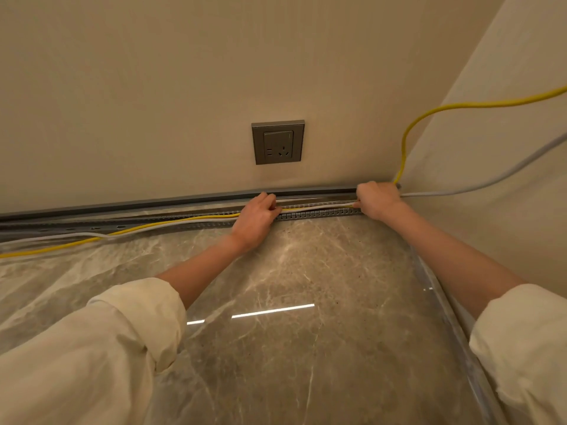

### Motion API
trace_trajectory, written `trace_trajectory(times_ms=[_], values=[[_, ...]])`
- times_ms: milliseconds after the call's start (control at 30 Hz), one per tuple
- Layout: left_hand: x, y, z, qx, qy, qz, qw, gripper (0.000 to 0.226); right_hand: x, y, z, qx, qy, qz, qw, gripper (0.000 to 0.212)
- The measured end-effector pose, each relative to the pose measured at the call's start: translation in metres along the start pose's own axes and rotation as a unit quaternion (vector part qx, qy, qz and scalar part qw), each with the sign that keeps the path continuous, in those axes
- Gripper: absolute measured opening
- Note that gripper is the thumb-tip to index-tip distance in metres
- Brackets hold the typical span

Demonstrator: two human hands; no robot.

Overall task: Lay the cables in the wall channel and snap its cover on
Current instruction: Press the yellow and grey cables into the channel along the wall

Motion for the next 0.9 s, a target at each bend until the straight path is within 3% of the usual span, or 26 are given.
trace_trajectory(times_ms=[233,433,567,633,700,800,900], values=[[-0.022,-0.002,-0.005,-0.005,0.05,-0.05,0.997,0.017,0.014,0.004,-0.012,0.054,-0.007,0.06,0.997,0.018],[-0.03,0.005,-0.007,0.016,0.057,-0.085,0.995,0.018,0.007,0.0,-0.014,0.066,0.018,0.037,0.997,0.029],[-0.027,0.01,-0.002,0.035,0.051,-0.107,0.992,0.022,0.014,-0.001,-0.006,0.006,0.02,0.104,0.994,0.012],[-0.027,0.009,-0.004,0.034,0.047,-0.112,0.992,0.019,0.018,0.001,0.004,-0.061,0.025,0.132,0.989,0.015],[-0.028,0.009,-0.006,0.037,0.045,-0.122,0.991,0.014,0.023,0.003,0.021,-0.155,0.015,0.082,0.984,0.022],[-0.028,0.01,-0.01,0.056,0.033,-0.132,0.989,0.014,0.024,0.016,0.057,-0.269,0.01,-0.1,0.958,0.018],[-0.027,0.011,-0.014,0.07,0.026,-0.142,0.987,0.012,0.0,0.047,0.068,-0.242,0.135,-0.36,0.891,0.02]])
Point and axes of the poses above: each hand's wrist, its own z-axis away from the middle knuckle, its own y-axis out of the palm, x = y × z, the point moved 7 cm from there along -z, towards the middle knuckle, and after that the axes turned 4 degrees about -z, right-handed, at the moved point
